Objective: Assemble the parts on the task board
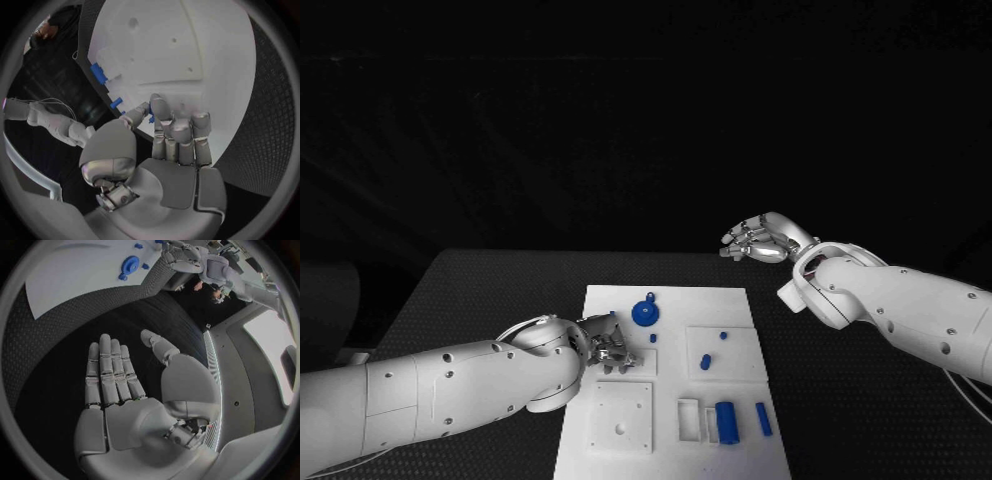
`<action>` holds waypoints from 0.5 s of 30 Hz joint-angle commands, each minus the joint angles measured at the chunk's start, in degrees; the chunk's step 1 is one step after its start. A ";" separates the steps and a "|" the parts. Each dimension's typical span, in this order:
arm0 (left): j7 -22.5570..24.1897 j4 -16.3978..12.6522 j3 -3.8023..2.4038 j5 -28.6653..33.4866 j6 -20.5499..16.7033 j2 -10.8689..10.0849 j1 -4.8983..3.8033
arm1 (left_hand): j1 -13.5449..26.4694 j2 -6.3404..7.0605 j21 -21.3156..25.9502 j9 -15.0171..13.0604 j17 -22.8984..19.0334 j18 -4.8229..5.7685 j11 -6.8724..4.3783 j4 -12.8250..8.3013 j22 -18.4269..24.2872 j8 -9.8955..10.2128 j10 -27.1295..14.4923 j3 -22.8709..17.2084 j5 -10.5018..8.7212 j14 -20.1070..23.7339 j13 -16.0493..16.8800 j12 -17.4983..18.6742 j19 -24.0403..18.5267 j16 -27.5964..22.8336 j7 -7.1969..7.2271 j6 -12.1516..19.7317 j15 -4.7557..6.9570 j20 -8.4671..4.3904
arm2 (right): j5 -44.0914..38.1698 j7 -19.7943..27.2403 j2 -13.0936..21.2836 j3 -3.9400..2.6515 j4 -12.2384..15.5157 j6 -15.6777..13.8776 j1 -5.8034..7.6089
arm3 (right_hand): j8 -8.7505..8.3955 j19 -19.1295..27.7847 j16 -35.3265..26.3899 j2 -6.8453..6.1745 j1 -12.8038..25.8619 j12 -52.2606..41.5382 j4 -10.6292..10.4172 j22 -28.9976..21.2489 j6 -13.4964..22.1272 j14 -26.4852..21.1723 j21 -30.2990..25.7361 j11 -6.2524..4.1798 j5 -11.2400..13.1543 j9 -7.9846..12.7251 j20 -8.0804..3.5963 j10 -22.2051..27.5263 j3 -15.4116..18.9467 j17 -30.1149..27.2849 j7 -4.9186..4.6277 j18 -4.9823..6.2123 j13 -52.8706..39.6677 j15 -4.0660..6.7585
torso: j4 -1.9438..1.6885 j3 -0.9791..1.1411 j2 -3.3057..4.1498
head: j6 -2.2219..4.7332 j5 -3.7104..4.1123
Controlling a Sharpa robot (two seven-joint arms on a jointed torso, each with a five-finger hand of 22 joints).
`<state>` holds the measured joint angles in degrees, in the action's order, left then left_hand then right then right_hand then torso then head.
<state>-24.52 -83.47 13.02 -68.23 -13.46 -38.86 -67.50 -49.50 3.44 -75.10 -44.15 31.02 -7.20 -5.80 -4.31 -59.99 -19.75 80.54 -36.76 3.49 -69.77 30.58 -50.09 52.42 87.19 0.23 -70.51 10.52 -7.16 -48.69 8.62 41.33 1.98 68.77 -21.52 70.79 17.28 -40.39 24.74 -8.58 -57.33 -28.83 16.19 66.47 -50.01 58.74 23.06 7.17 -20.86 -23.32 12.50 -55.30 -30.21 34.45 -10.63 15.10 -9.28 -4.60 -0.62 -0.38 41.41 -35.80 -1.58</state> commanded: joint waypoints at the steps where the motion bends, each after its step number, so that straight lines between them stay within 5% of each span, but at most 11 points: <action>1: -1.69 0.86 0.06 0.10 -0.37 -0.13 0.04 | 0.15 1.14 0.21 0.07 0.03 0.53 0.12 0.85 -0.09 0.25 0.26 0.30 -0.49 -0.89 -0.08 0.30 -0.38 -0.19 -0.45 0.00 1.18 -7.88 | -0.28 0.52 0.02 0.01 0.05 0.75 -0.03 | 0.30 0.53 -0.31 -0.01 -0.24 0.36 0.02 0.06 0.08 -0.03 -0.27 0.07 -0.39 0.06 0.07 -0.26 0.25 0.10 0.09 -0.61 0.08 -0.33 | 0.01 0.00 0.00 | 0.04 0.01; 15: -1.28 0.71 -0.01 1.45 -0.10 -0.82 0.05 | -1.33 1.61 0.31 0.36 0.01 0.38 0.22 0.85 -0.12 1.34 0.05 0.29 -0.47 -0.76 -0.11 0.49 -0.37 -0.36 -0.79 1.55 1.13 -7.97 | -0.28 0.54 0.10 0.05 0.03 0.84 -0.11 | 0.27 0.66 -0.43 -0.04 -0.21 0.41 -0.01 0.08 0.15 -0.13 -0.41 0.12 -0.41 0.12 0.12 -0.21 0.30 0.14 0.06 -0.62 0.25 -0.40 | -0.04 -0.08 0.00 | 0.04 -0.15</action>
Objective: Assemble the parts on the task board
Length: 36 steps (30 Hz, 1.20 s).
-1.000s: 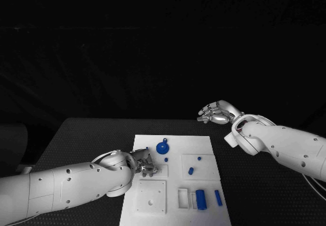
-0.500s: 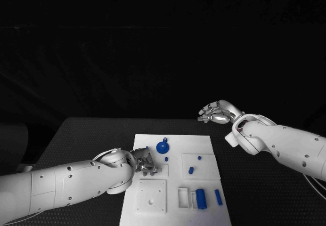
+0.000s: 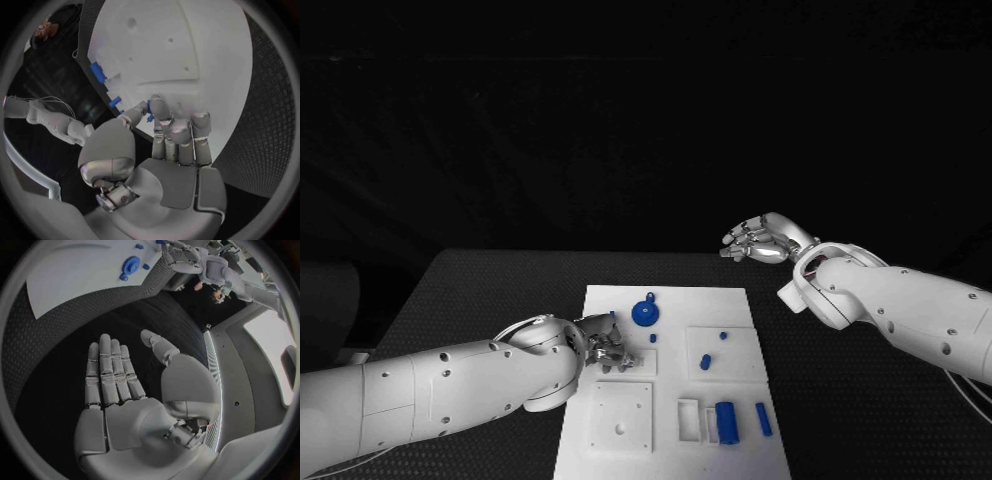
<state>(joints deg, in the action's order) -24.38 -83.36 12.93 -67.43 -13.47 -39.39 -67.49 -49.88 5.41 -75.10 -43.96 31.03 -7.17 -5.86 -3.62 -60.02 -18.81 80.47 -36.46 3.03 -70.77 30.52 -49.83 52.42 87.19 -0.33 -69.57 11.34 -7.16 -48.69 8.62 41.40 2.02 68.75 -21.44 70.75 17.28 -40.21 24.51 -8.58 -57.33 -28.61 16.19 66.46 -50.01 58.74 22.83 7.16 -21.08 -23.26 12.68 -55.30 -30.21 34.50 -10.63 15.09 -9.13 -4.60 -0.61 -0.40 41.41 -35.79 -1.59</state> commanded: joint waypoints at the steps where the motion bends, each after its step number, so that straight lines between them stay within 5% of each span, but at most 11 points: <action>1: -1.39 0.57 0.07 0.77 -0.21 -0.36 0.04 | -1.12 -0.30 0.35 0.21 -0.02 0.37 0.33 0.13 -0.09 0.53 0.03 0.00 -0.02 0.30 -0.05 0.28 -0.41 -0.42 -0.28 0.75 0.27 -7.96 | -0.28 0.54 0.00 0.01 0.04 0.75 -0.07 | 0.27 0.48 -0.21 -0.04 -0.21 0.19 -0.01 0.09 0.15 -0.13 -0.18 0.12 -0.18 0.07 -0.06 -0.21 0.30 0.09 0.06 -0.62 0.10 -0.40 | -0.06 -0.06 -0.01 | 0.11 -0.15; 26: 0.26 0.81 -0.12 4.14 -0.23 -0.30 0.04 | -2.46 -0.51 1.66 1.20 -0.92 1.01 1.91 1.13 0.26 4.47 -2.49 0.25 -0.01 1.87 -0.10 1.56 -1.71 -2.20 -2.14 6.90 -1.19 -7.41 | -0.27 0.54 -0.13 0.06 -0.09 1.01 -0.28 | 0.26 0.58 -0.31 0.06 -0.13 0.20 -0.12 0.10 0.19 -0.20 -0.32 0.14 -0.19 0.12 -0.01 -0.22 0.31 0.15 0.03 -0.62 0.27 -0.44 | 0.06 0.03 -0.03 | 0.12 -0.37; 36: 0.38 1.04 -0.73 4.36 -0.05 -0.04 0.05 | -2.84 -0.90 1.70 1.67 -0.91 1.06 2.27 1.54 0.23 5.33 -2.26 0.29 0.08 1.76 -0.30 1.65 -1.60 -2.11 -2.54 8.11 -1.53 -7.40 | -0.26 0.53 -0.24 0.08 -0.26 1.16 -0.56 | 0.26 0.61 -0.36 0.14 -0.02 0.20 -0.23 0.11 0.21 -0.22 -0.40 0.15 -0.20 0.16 0.02 -0.24 0.32 0.19 0.02 -0.62 0.37 -0.45 | 0.04 0.05 0.04 | -0.02 -0.18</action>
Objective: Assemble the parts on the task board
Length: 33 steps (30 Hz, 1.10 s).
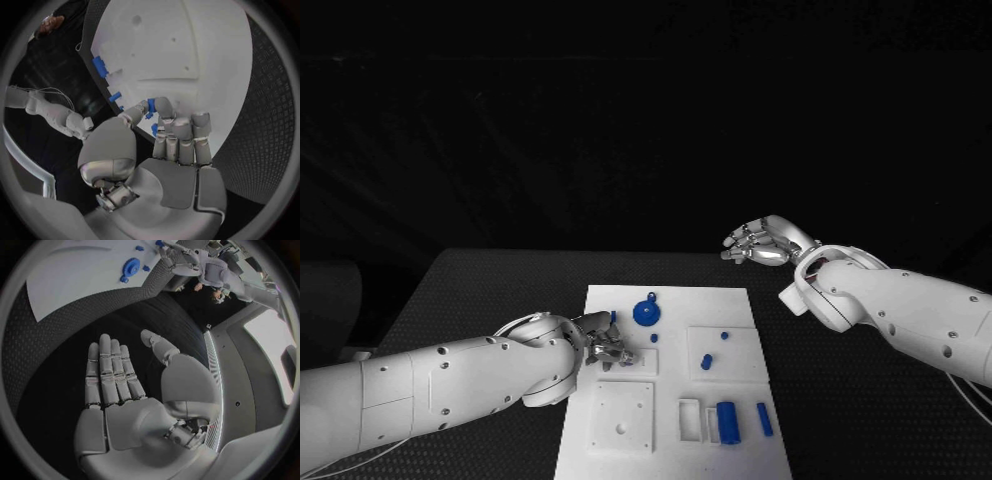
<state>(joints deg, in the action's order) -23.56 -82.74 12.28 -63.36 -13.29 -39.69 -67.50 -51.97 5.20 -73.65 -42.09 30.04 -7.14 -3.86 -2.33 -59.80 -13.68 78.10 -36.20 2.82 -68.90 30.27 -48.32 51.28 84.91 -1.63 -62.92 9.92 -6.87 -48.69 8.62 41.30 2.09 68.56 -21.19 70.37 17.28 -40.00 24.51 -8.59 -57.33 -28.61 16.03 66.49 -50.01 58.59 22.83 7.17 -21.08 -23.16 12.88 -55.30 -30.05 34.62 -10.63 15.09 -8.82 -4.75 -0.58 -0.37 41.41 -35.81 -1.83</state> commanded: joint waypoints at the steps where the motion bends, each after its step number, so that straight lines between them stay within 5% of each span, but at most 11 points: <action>1: -0.41 0.45 -0.12 0.39 -0.14 0.28 0.06 | -0.75 -0.70 0.25 -0.19 0.07 1.02 0.27 0.25 0.01 0.21 0.11 0.03 0.29 -0.11 -0.05 0.14 -0.45 0.17 -1.24 1.47 -0.11 -7.69 | -0.26 0.53 -0.18 0.01 -0.13 0.91 -0.26 | 0.26 0.41 -0.37 0.14 -0.01 0.20 -0.07 0.08 0.21 -0.07 -0.41 0.15 -0.21 0.06 -0.18 -0.24 0.16 0.08 0.02 -0.63 0.07 -0.31 | 0.02 0.02 0.06 | 0.00 0.07; 10: -0.48 0.63 -0.51 0.50 0.08 0.11 0.06 | -1.54 -1.80 0.25 0.09 0.09 0.98 0.42 0.08 -0.05 0.69 0.34 -0.17 0.53 -0.26 -0.16 0.13 -0.35 0.27 -1.41 2.05 -0.25 -7.71 | -0.25 0.52 -0.36 0.02 -0.27 1.02 -0.43 | 0.25 0.47 -0.42 0.19 0.12 0.19 -0.18 0.07 0.25 -0.10 -0.51 0.17 -0.23 0.10 -0.15 -0.26 0.16 0.12 0.00 -0.62 0.17 -0.32 | -0.01 0.09 0.01 | -0.13 0.10; 20: -0.45 0.54 -0.52 0.59 1.92 0.24 0.05 | -3.89 -3.52 0.21 0.21 0.14 0.96 0.49 -2.56 -0.22 0.81 0.49 -0.60 0.94 -0.31 -0.28 0.07 -0.38 0.40 -1.48 2.00 -0.32 -7.69 | -0.25 0.48 -0.32 0.02 -0.19 1.16 -0.43 | 0.24 0.53 -0.47 0.18 0.16 0.20 -0.19 0.06 0.28 -0.14 -0.59 0.18 -0.28 0.13 -0.14 -0.26 0.15 0.15 -0.01 -0.62 0.25 -0.34 | -0.09 0.00 0.00 | -0.13 0.11; 25: -0.37 0.47 -0.52 0.93 1.98 0.16 0.05 | -5.57 -4.81 0.19 0.09 0.19 1.08 0.47 -4.91 -0.33 0.58 0.58 -1.08 3.10 -0.31 -0.36 0.04 -0.42 0.51 -1.44 1.55 -0.32 -7.58 | -0.25 0.44 -0.31 0.03 -0.19 1.22 -0.43 | 0.23 0.55 -0.49 0.15 0.17 0.20 -0.19 0.06 0.29 -0.15 -0.62 0.18 -0.30 0.15 -0.13 -0.26 0.16 0.17 -0.01 -0.61 0.28 -0.34 | -0.06 -0.04 0.03 | -0.13 0.02; 33: -0.12 0.46 -0.61 1.72 1.86 0.26 0.05 | -5.15 -5.82 0.20 -0.48 0.26 1.28 0.15 -5.86 -0.41 -0.22 0.78 -0.76 4.82 -0.44 -0.46 -0.03 -0.33 0.71 -1.09 0.29 -0.04 -7.46 | -0.25 0.46 -0.38 0.03 -0.24 1.25 -0.43 | 0.23 0.58 -0.53 0.13 0.14 0.20 -0.15 0.07 0.31 -0.19 -0.67 0.18 -0.33 0.17 -0.13 -0.25 0.14 0.19 -0.02 -0.60 0.34 -0.35 | -0.03 -0.03 0.03 | -0.32 0.06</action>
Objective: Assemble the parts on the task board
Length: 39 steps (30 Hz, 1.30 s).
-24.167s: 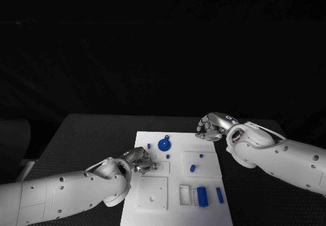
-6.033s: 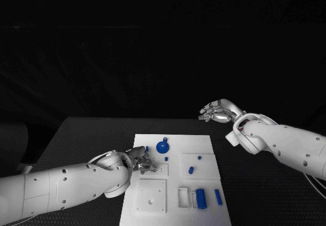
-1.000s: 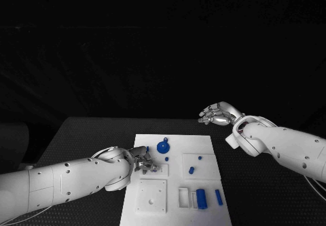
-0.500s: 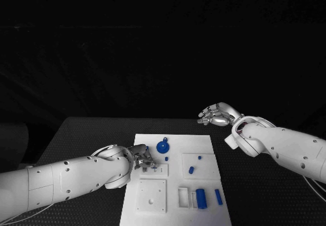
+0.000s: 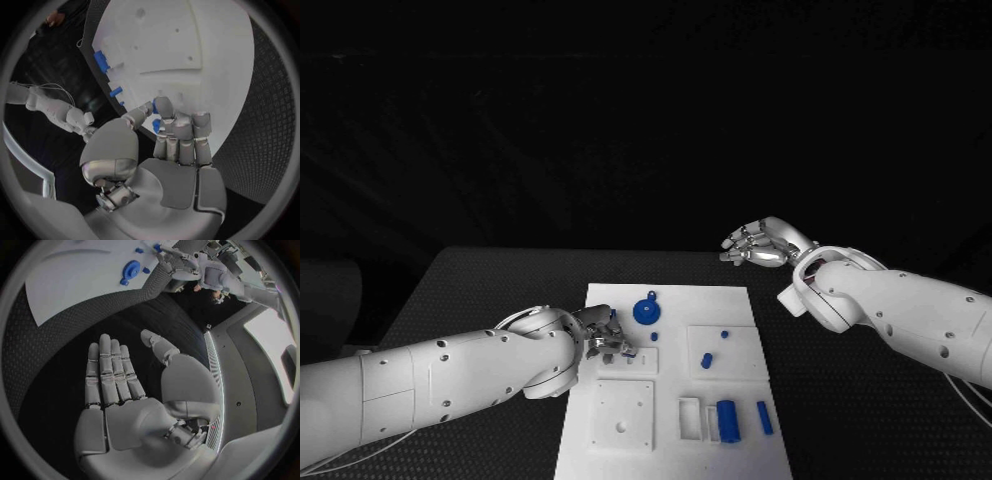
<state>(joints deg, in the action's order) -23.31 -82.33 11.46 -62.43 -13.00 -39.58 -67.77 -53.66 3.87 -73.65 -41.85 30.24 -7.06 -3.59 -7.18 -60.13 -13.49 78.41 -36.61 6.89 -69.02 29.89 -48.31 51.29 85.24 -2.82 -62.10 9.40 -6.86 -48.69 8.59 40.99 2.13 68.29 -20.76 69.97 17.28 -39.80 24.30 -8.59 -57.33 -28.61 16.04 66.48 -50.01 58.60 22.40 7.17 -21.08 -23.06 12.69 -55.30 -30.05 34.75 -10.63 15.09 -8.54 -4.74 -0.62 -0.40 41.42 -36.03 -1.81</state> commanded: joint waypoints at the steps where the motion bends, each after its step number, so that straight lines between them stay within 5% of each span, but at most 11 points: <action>1: -0.39 0.01 0.18 0.81 1.60 0.13 0.32 | -3.36 -4.50 0.21 -0.82 0.07 1.21 -0.17 -1.15 -0.09 -0.53 0.48 -0.33 1.29 -0.34 -0.09 -0.04 -0.32 0.40 0.16 -0.71 0.52 -7.47 | -0.25 0.49 -0.08 0.00 0.01 0.82 -0.03 | 0.23 0.38 -0.32 0.13 0.13 0.20 -0.15 0.08 0.31 -0.20 -0.24 0.18 -0.33 0.07 0.07 -0.25 0.14 0.06 -0.02 -0.60 0.06 -0.36 | 0.02 0.00 0.03 | -0.12 0.04; 6: -0.73 -0.52 -0.23 0.23 1.57 0.07 0.31 | -2.16 -4.15 0.24 -1.69 0.12 1.20 -0.73 -1.97 -0.14 -1.59 0.68 -0.08 4.66 -0.56 -0.20 -0.10 -0.02 0.57 0.75 -2.28 1.04 -7.55 | -0.25 0.53 -0.03 0.00 0.04 0.83 -0.03 | 0.24 0.42 -0.35 0.16 0.09 0.21 -0.13 0.08 0.31 -0.23 -0.29 0.18 -0.35 0.08 0.08 -0.25 0.11 0.08 -0.02 -0.59 0.10 -0.37 | -0.01 0.07 -0.03 | -0.24 0.07; 19: -2.03 -1.51 -0.51 -3.35 0.93 -0.27 0.23 | -0.76 -2.29 0.06 -3.02 0.56 0.96 -2.00 -2.32 -0.26 -4.18 2.24 -0.14 5.79 -1.44 -0.25 -0.60 0.99 1.38 2.26 -7.17 2.23 -7.90 | -0.29 0.56 -0.01 0.00 0.08 0.87 -0.03 | 0.24 0.50 -0.42 0.08 0.08 0.20 -0.10 0.07 0.33 -0.29 -0.40 0.19 -0.39 0.11 0.11 -0.25 0.11 0.12 -0.03 -0.61 0.20 -0.39 | -0.03 0.09 -0.03 | -0.38 -0.06; 39: -3.08 -2.39 -0.47 -5.16 -0.59 -0.49 0.23 | 0.25 -2.13 -0.54 -2.60 1.24 0.74 -2.27 -3.59 -0.74 -5.18 2.96 -0.36 10.51 -2.19 0.66 -2.00 1.81 2.44 2.64 -8.62 2.47 -8.19 | -0.30 0.68 -0.01 0.01 0.02 0.85 -0.09 | 0.27 0.60 -0.55 0.08 0.13 0.18 -0.12 0.09 0.32 -0.39 -0.61 0.21 -0.83 0.18 0.18 -0.28 0.09 0.23 -0.03 -0.60 0.42 -0.46 | 0.00 0.03 -0.02 | -0.49 -0.19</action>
<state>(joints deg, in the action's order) -26.04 -84.45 11.02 -67.01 -13.65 -40.12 -67.53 -52.83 3.05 -73.89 -41.71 31.42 -6.11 -5.03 -8.63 -60.81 -14.04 80.06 -35.21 17.14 -69.20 30.50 -50.03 52.75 87.46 -1.53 -65.91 9.43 -7.26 -48.69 8.63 40.99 2.14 68.25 -20.59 69.92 17.28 -39.60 24.07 -8.58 -57.33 -28.61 16.04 66.52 -50.01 58.41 22.17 7.17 -21.75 -22.95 12.88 -55.30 -30.06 34.92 -10.63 15.09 -8.17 -4.93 -0.63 -0.37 41.39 -36.47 -1.99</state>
